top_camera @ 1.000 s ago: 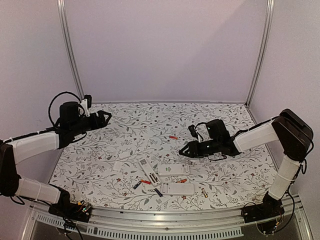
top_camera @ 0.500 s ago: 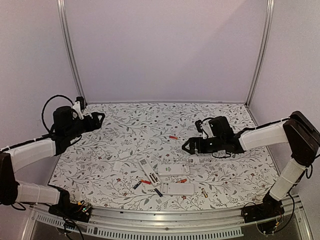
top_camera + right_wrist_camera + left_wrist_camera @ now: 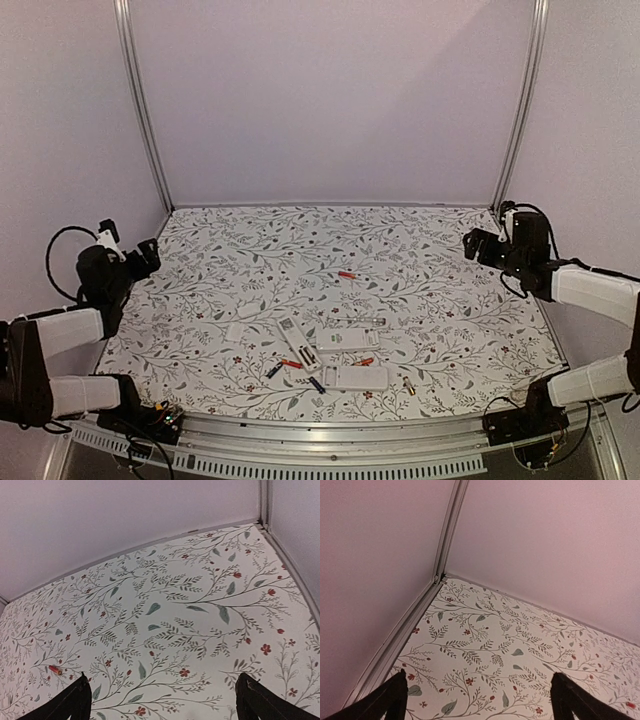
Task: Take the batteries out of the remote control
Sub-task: Reset both arms
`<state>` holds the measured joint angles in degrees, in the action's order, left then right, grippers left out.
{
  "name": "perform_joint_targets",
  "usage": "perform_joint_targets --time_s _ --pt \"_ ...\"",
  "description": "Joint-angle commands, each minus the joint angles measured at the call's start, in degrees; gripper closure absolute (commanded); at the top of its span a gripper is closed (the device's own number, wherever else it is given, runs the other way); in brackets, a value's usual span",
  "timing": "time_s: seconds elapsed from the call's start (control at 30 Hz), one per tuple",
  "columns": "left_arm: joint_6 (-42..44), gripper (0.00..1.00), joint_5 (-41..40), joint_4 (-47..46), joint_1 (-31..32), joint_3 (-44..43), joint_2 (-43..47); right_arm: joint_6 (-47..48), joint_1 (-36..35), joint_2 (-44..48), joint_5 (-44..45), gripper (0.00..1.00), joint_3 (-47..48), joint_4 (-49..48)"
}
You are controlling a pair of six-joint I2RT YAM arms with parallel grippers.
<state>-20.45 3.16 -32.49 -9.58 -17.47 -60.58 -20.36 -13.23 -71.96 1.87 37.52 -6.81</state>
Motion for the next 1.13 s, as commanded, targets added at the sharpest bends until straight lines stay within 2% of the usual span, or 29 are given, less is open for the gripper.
perform_joint_targets --time_s 0.0,0.1,0.23,0.37,0.5,0.57,0.7,1.1 --pt "6.7 0.0 -1.96 -12.56 -0.34 3.39 -2.02 5.27 6.2 6.25 10.08 0.01 -7.27 -8.87" --pt "8.06 0.0 -1.52 -15.0 -0.16 3.46 -4.99 8.18 11.18 9.49 11.37 0.01 -13.03 -18.35" --pt "10.61 0.0 -1.72 -21.93 2.03 4.02 -9.91 10.42 15.02 9.39 13.21 0.01 -20.66 -32.87" --pt "13.74 0.0 -2.98 -27.77 4.69 3.84 -13.86 13.72 15.15 5.01 10.15 0.01 -26.2 -49.21" --pt "14.69 0.0 -5.62 -28.35 5.85 2.81 -17.31 16.33 15.18 -2.99 7.47 0.01 -25.05 -57.68" --pt "15.27 0.0 -6.25 -30.45 6.12 3.05 -18.77 17.91 15.17 -6.41 6.78 0.01 -23.48 -58.09" --pt "15.23 0.01 -7.17 -29.92 6.67 2.99 -18.4 19.64 15.17 -13.61 4.84 0.01 -23.57 -65.69" --pt "15.29 0.0 -10.26 -29.4 7.81 2.67 -18.62 19.31 15.17 -14.92 6.09 0.01 -24.35 -67.3"
